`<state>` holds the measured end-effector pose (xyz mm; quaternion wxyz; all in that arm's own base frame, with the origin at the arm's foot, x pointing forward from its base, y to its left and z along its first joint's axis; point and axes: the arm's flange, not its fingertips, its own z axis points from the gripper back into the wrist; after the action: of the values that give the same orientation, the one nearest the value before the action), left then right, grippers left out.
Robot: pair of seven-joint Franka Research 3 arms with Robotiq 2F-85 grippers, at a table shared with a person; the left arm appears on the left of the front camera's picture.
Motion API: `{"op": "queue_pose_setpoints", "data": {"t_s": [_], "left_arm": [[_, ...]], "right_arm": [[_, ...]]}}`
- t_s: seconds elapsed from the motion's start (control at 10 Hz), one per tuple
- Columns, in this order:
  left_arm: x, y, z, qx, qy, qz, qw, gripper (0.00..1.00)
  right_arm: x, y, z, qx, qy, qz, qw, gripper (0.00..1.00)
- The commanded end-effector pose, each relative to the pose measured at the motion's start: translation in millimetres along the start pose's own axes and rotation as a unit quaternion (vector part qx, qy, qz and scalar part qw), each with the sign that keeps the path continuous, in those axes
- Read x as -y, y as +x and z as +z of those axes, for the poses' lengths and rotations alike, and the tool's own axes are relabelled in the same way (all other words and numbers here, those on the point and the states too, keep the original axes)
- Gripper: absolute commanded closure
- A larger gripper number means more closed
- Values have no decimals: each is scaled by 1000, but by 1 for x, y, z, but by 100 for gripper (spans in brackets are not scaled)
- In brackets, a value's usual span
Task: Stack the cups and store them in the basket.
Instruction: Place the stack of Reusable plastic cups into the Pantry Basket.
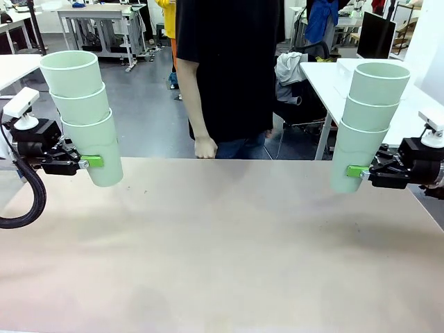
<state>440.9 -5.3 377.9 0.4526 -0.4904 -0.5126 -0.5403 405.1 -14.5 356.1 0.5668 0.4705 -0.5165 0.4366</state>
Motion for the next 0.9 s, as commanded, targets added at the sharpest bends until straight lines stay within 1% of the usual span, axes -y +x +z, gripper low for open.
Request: {"op": "queue_pose_setpoints", "data": {"t_s": [0.0, 0.8], "left_arm": [[-1, 4, 0, 2, -1, -4, 1000, 15], [-1, 4, 0, 2, -1, -4, 1000, 15]], "right_arm": [[0, 3, -2, 0, 0, 6, 1000, 16], [0, 3, -2, 0, 0, 6, 1000, 16]]}}
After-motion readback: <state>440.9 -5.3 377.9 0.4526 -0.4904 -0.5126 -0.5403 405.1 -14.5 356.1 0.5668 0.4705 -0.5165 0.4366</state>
